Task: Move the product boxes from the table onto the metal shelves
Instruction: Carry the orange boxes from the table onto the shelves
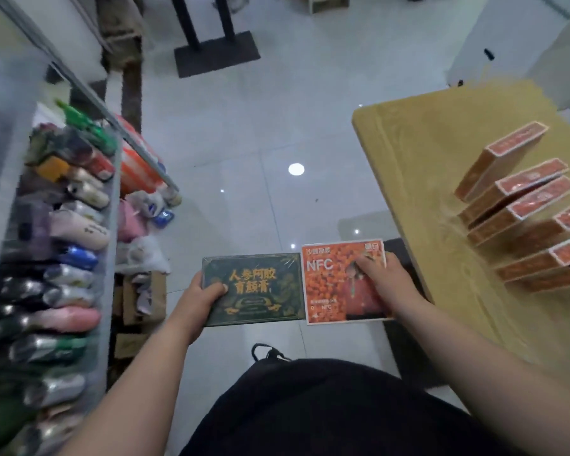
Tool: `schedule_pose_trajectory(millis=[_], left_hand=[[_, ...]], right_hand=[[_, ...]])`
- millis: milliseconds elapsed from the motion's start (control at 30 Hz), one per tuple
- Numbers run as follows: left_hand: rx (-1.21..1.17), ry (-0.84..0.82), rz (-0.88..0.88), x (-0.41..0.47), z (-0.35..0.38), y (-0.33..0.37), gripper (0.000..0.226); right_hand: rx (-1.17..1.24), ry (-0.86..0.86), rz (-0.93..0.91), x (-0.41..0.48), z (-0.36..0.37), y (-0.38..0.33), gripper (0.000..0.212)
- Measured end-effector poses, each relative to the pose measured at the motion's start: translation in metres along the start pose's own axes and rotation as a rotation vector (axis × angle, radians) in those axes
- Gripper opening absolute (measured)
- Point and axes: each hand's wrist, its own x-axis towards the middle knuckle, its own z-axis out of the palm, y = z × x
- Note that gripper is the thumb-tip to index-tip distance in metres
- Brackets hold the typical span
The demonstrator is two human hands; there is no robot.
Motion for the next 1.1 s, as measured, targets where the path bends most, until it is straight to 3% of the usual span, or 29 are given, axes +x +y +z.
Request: schedule_pose_trajectory(millis=[367, 600, 667, 767, 1000, 1100], left_hand=[[-0.357, 0.407, 0.108, -0.006, -0.161, 0.054, 0.028], [-0.39, 0.636, 0.285, -0.014, -0.22, 0.121, 0.036], [-0.399, 0.728, 0.384, -0.013, -0.235, 0.147, 0.054], [-0.349, 0.861, 0.52, -0.018, -0.252, 0.188, 0.076], [-0.376, 1.128, 0.648, -0.04, -0.273, 0.274, 0.072], [-0.383, 1.253, 0.665, -0.053, -0.28, 0.3, 0.065]], right_hand=[[-0.176, -0.344, -0.323, 0.062, 0.182, -0.216, 0.054], [-0.184, -0.53, -0.571, 0.093, 0.271, -0.366, 0.048], [-0.186, -0.591, -0.643, 0.102, 0.294, -0.414, 0.058], [-0.145, -0.71, -0.73, 0.105, 0.325, -0.487, 0.052], [-0.059, -0.978, -0.916, 0.099, 0.385, -0.635, 0.035], [-0.011, -1.09, -0.976, 0.082, 0.409, -0.677, 0.04]])
